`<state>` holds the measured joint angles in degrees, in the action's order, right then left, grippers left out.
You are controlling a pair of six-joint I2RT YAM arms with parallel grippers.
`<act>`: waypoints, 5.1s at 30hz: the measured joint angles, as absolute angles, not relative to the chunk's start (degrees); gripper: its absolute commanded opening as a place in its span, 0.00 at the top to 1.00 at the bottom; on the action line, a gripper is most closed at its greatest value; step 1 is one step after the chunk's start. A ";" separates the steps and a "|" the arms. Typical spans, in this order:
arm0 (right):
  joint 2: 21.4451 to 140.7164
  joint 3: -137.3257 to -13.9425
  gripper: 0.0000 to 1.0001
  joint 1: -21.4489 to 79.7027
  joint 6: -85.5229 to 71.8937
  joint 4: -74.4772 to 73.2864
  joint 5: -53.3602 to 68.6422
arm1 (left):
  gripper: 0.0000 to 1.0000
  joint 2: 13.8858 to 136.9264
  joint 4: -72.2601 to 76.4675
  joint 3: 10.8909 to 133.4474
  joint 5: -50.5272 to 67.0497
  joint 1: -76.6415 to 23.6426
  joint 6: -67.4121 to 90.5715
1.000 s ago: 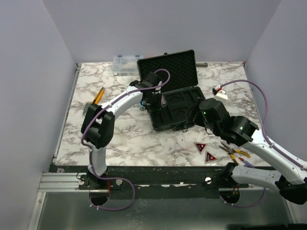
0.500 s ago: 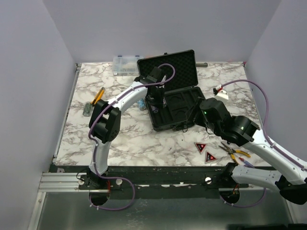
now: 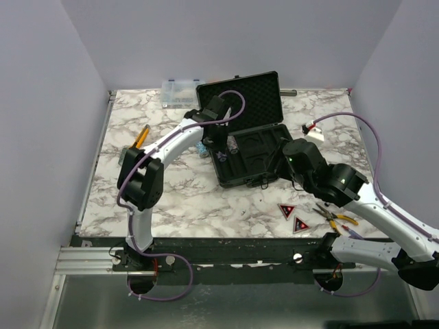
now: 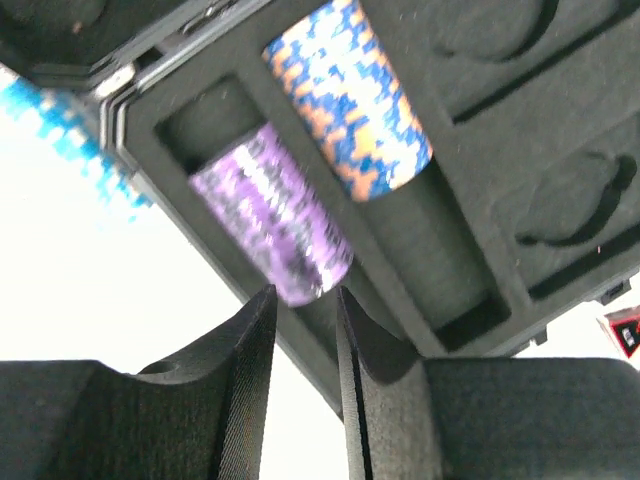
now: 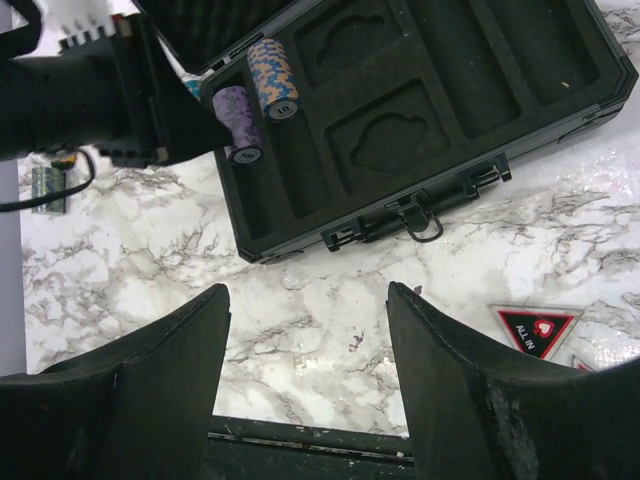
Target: Pack up texas hold em set
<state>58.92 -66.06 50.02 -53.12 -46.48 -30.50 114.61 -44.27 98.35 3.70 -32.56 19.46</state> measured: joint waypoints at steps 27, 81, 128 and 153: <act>60.80 -66.06 0.33 50.02 -54.00 -45.08 -28.64 | 0.29 119.22 -52.49 102.89 -2.33 -20.18 28.75; 60.12 -64.51 0.33 50.02 -53.87 -44.58 -29.08 | 0.42 127.24 -55.92 111.37 -0.91 -19.62 8.29; 92.77 -81.97 0.30 50.02 -44.93 -23.97 -11.81 | 0.26 81.38 -61.65 82.94 0.89 -15.05 16.78; 135.61 -121.67 0.18 50.81 -48.66 -29.89 -14.31 | 0.20 38.33 -60.23 57.12 -1.76 -12.49 23.59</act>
<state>135.61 -121.67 50.81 -48.66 -29.89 -14.31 38.33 -60.23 57.12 -1.76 -12.49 23.59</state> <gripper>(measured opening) 0.812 0.801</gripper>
